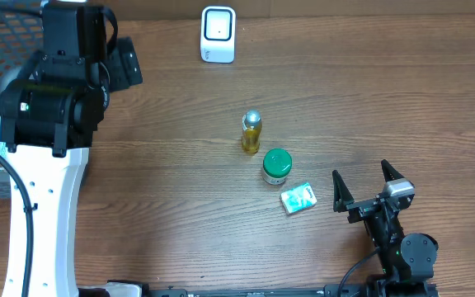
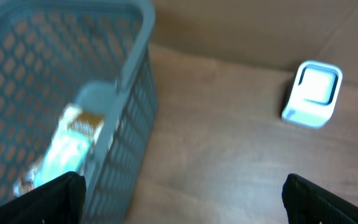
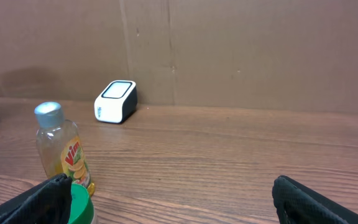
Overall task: Scan the item barcode
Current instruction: 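Lower the left gripper into the basket toward the PanTree snack bag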
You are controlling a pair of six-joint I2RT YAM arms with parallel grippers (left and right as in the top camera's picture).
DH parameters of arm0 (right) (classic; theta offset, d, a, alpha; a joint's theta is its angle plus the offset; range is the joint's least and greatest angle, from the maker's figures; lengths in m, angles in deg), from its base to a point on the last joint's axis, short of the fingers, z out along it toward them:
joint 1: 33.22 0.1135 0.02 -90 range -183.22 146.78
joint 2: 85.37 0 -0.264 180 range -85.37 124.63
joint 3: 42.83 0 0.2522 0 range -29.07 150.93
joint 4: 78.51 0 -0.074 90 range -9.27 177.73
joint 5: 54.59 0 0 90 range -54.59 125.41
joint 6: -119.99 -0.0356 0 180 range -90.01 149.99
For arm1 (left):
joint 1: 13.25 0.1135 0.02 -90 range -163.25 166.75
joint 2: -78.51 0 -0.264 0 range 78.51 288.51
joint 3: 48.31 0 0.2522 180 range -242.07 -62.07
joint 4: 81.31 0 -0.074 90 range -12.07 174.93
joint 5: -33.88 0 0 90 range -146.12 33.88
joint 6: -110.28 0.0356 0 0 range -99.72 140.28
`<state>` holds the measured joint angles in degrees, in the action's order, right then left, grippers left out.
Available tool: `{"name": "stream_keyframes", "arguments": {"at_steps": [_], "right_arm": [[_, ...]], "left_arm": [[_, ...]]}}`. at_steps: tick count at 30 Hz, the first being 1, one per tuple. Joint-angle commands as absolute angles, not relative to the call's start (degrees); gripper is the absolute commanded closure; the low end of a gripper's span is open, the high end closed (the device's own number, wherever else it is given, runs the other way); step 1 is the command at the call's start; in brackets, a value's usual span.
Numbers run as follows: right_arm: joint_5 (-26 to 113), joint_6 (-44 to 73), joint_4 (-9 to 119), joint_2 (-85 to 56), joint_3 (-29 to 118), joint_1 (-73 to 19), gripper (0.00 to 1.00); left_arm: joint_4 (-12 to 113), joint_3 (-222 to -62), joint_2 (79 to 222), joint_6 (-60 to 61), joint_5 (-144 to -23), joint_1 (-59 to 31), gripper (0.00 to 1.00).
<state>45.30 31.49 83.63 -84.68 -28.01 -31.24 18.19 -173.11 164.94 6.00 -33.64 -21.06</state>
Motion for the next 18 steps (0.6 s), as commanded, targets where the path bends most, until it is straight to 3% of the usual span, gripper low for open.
{"name": "stream_keyframes", "arguments": {"at_steps": [1, 10, 18], "right_arm": [[45.13, 31.77, 83.94, -85.2, -28.62, -30.94, 0.0], [45.13, 31.77, 83.94, -85.2, -28.62, -30.94, 0.0], [45.13, 31.77, 83.94, -85.2, -28.62, -30.94, 0.0]], "left_arm": [[21.9, -173.55, 165.4, 13.25, -33.73, -18.97, 0.0], [30.62, -173.55, 165.4, 15.46, -39.98, -5.65, 0.0], [30.91, -173.55, 168.33, 22.91, -44.2, 9.01, 0.0]]}}
